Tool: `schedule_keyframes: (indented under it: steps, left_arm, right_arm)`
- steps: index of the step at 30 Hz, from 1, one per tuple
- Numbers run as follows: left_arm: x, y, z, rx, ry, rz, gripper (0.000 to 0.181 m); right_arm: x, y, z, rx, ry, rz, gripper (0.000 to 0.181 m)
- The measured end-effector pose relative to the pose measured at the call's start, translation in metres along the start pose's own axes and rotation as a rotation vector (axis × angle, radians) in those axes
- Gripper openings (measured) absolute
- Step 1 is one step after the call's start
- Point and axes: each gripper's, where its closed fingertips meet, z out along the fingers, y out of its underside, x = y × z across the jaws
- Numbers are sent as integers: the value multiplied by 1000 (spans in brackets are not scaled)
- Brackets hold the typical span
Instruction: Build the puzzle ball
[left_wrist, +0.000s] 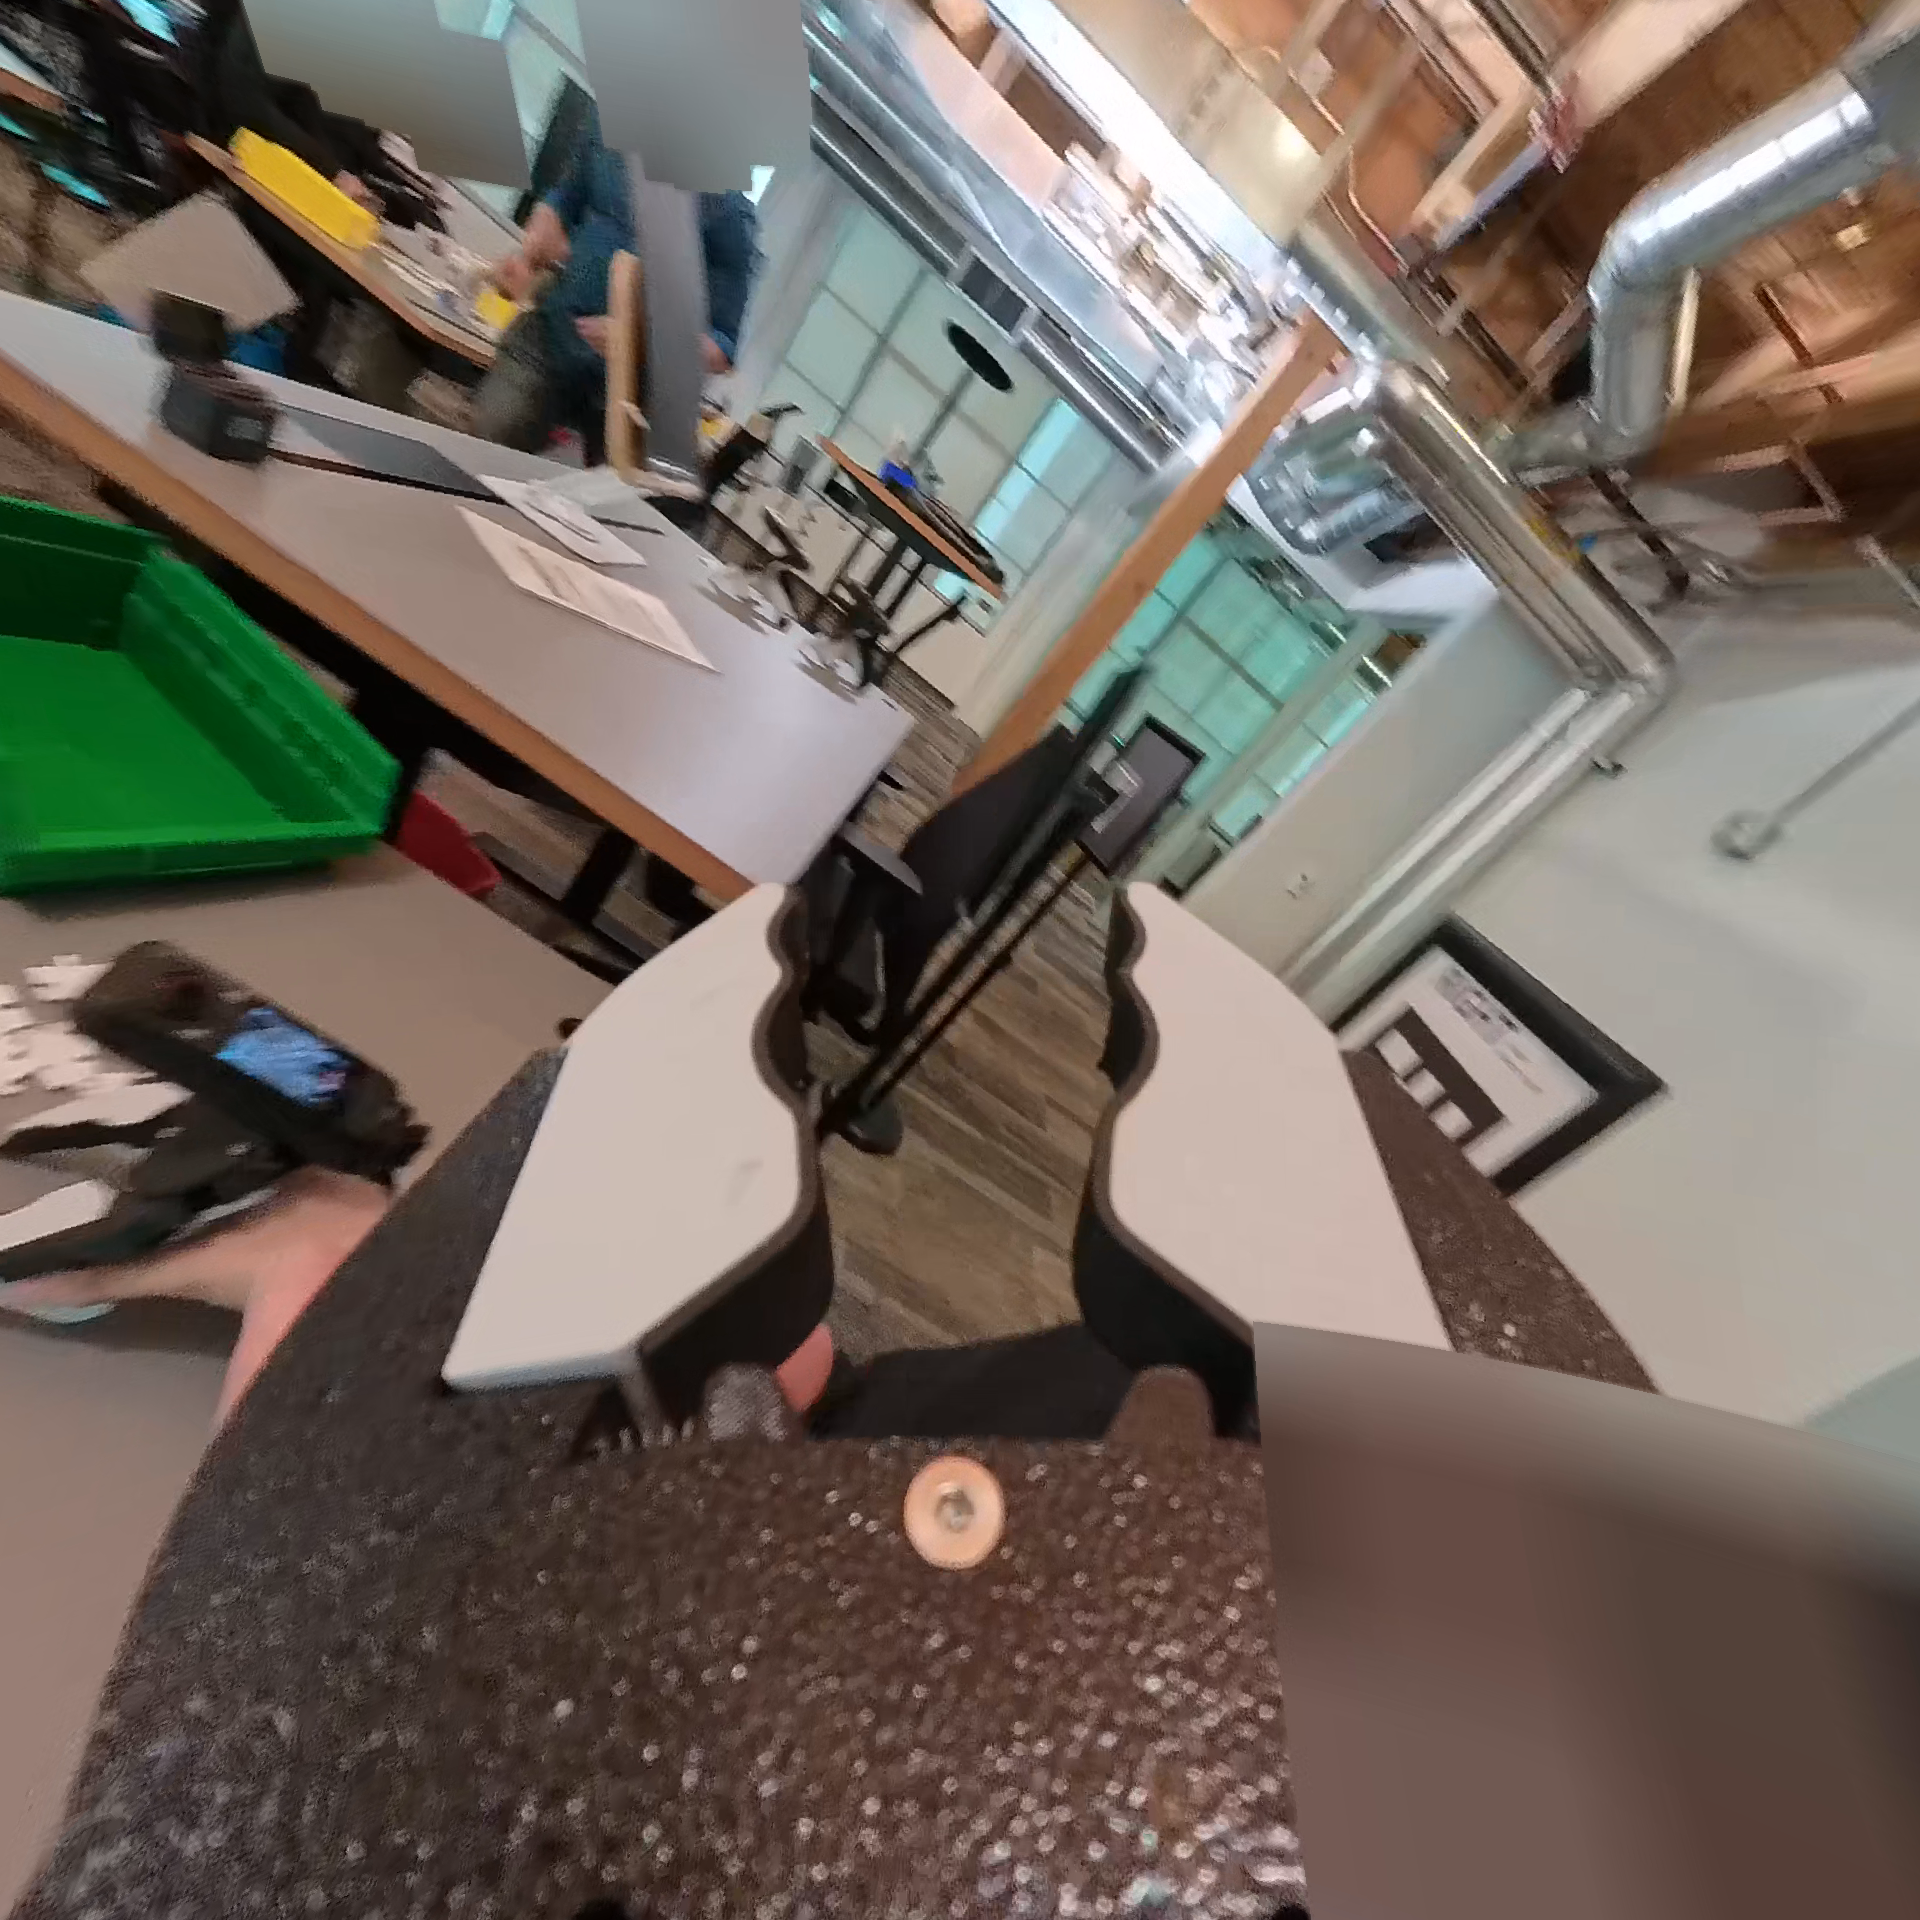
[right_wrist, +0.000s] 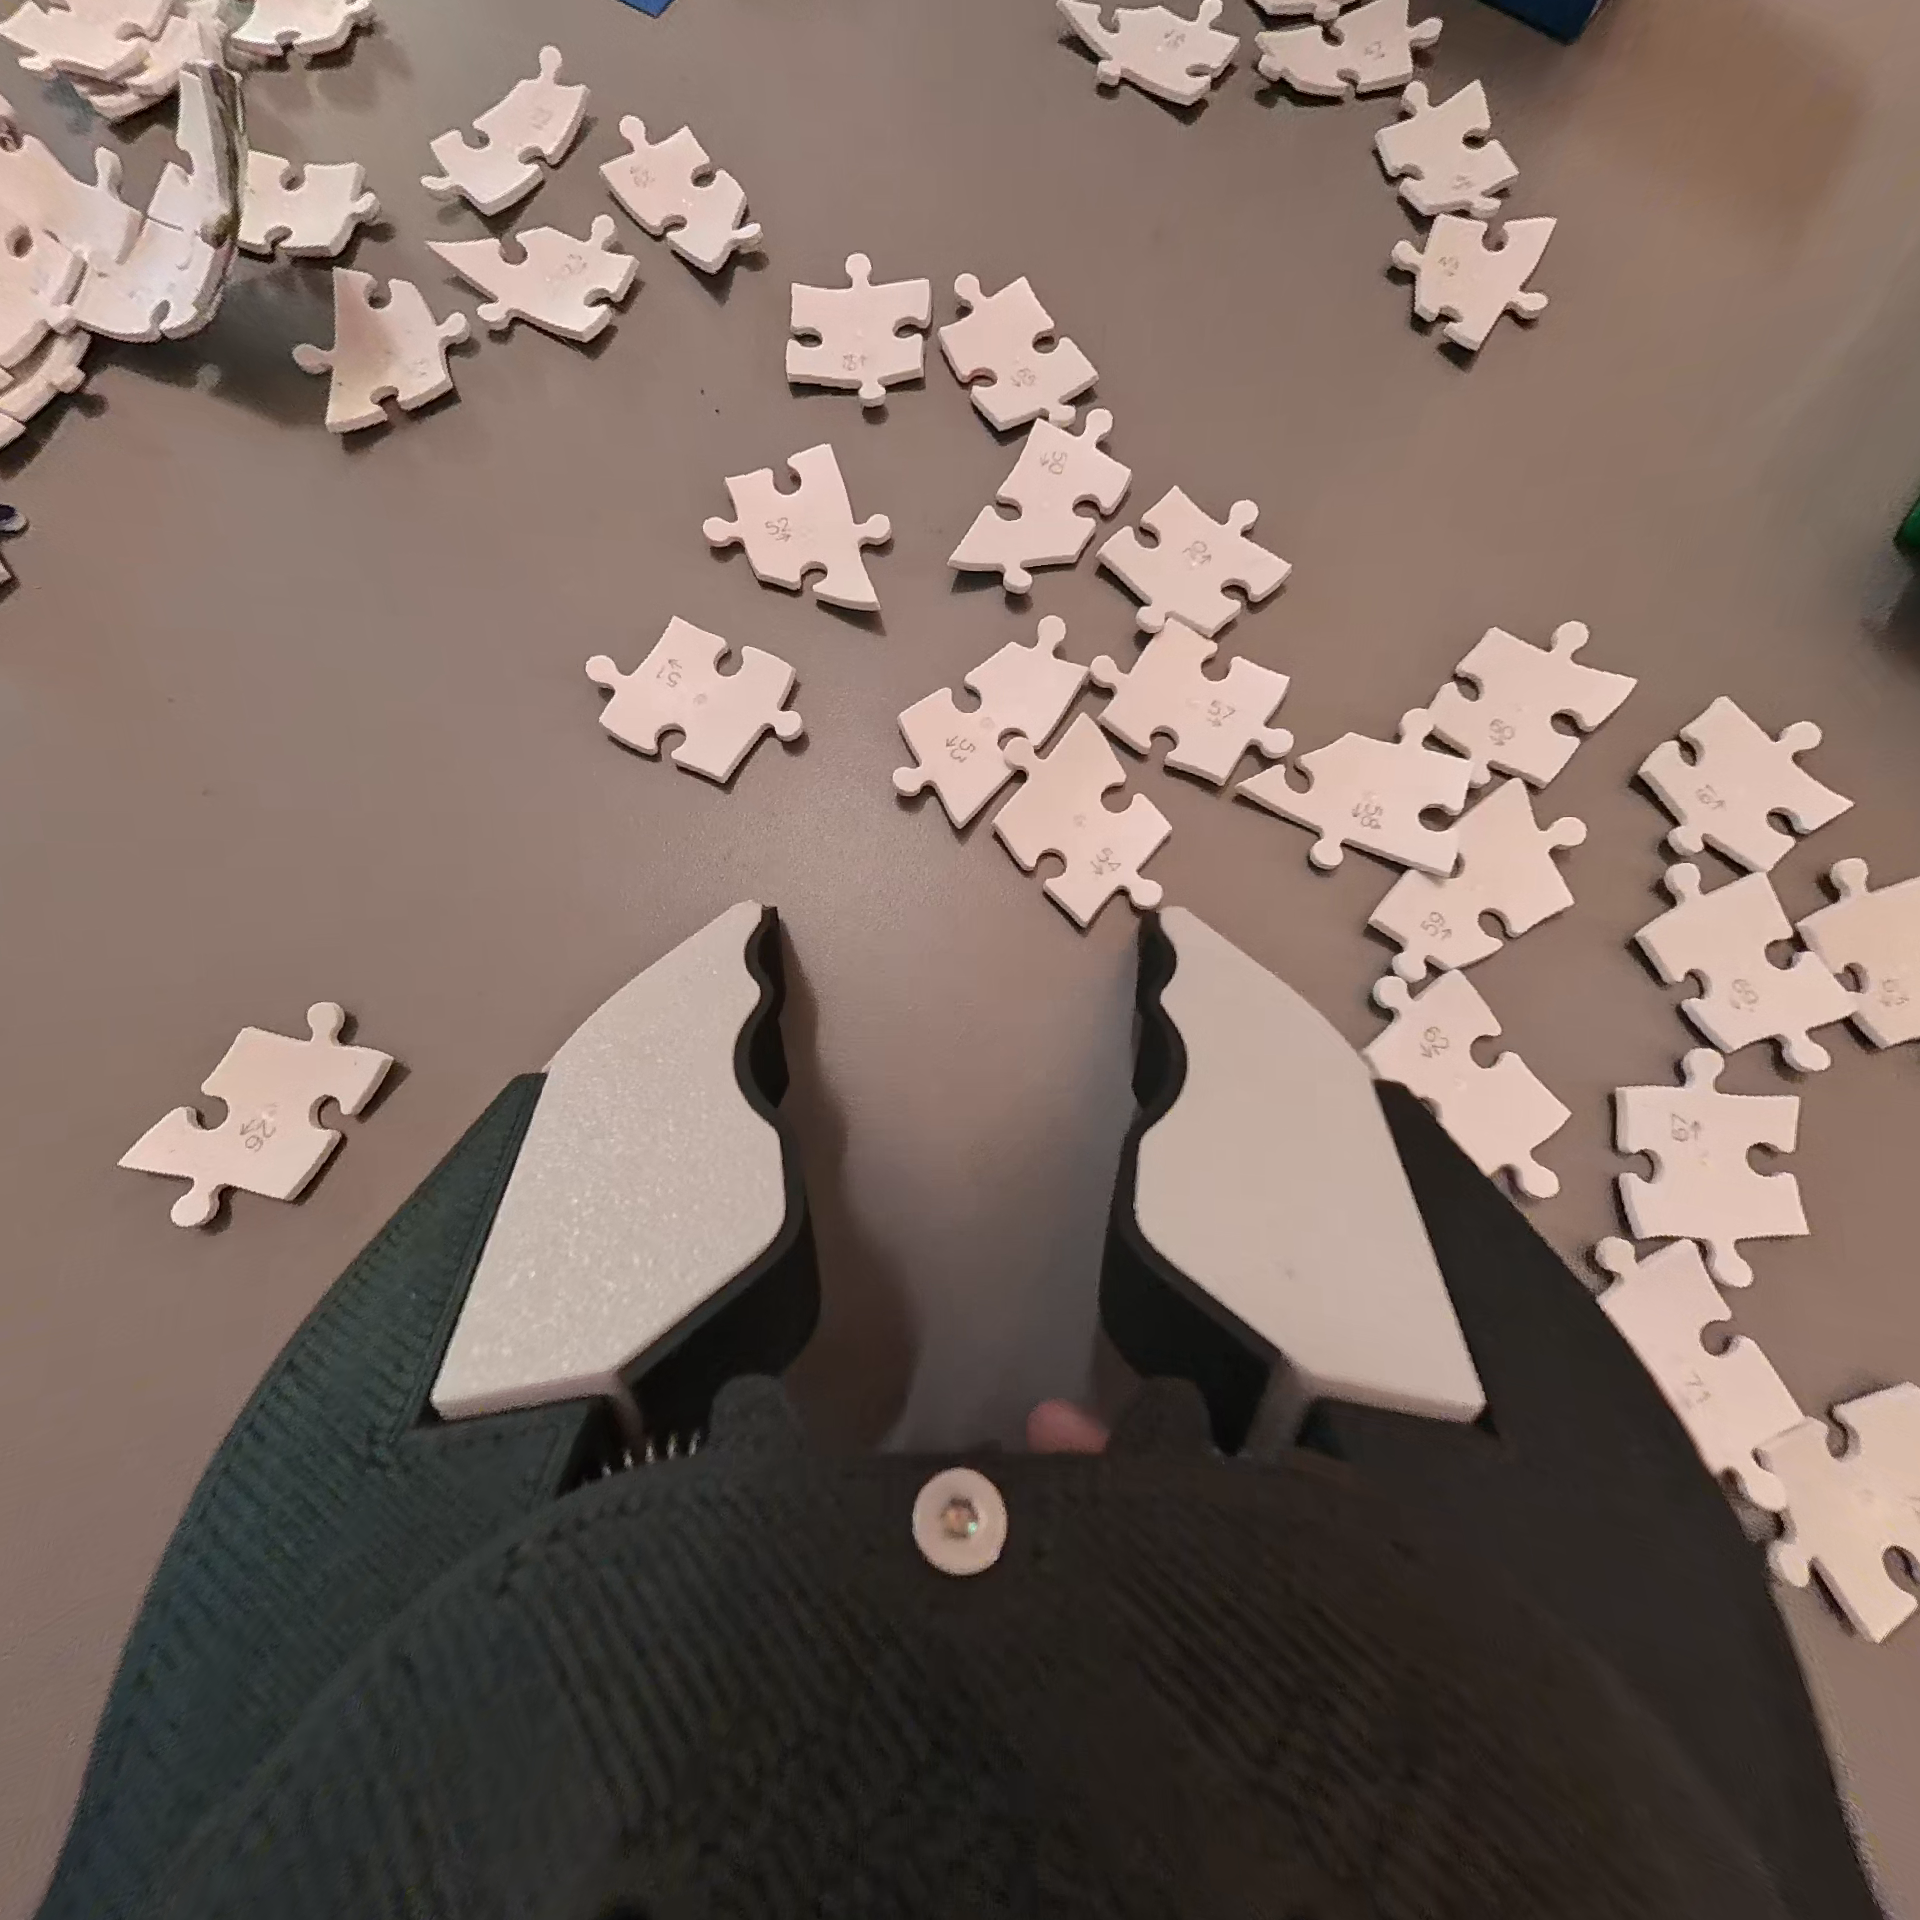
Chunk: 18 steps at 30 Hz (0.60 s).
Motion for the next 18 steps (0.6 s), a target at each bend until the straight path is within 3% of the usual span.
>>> schedule_keyframes:
  steps: [3, 7, 9, 11, 14, 18]
  left_arm:
    - [-91, -29, -29, 137, -134, -36, 60]
    - [-260, -64, -133, 364, -494, -28, 63]
    - [-326, -58, -188, 441, -590, -88, 61]
    - [-370, -37, -221, 439, -631, -101, 57]
    - [-413, 6, -233, 349, -681, -88, 52]
    - [-437, 42, -205, 180, -698, -95, 50]
  right_arm:
    - [0, 0, 0, -2, -7, 6, 66]
    - [-1, -1, 1, -2, -9, 3, 66]
    - [-3, -3, 4, -5, -18, -4, 72]
    - [-4, -7, 9, -7, -26, -11, 77]
    - [-5, -14, 16, -9, -26, -11, 81]
    - [-11, -24, 26, -10, -35, -22, 84]
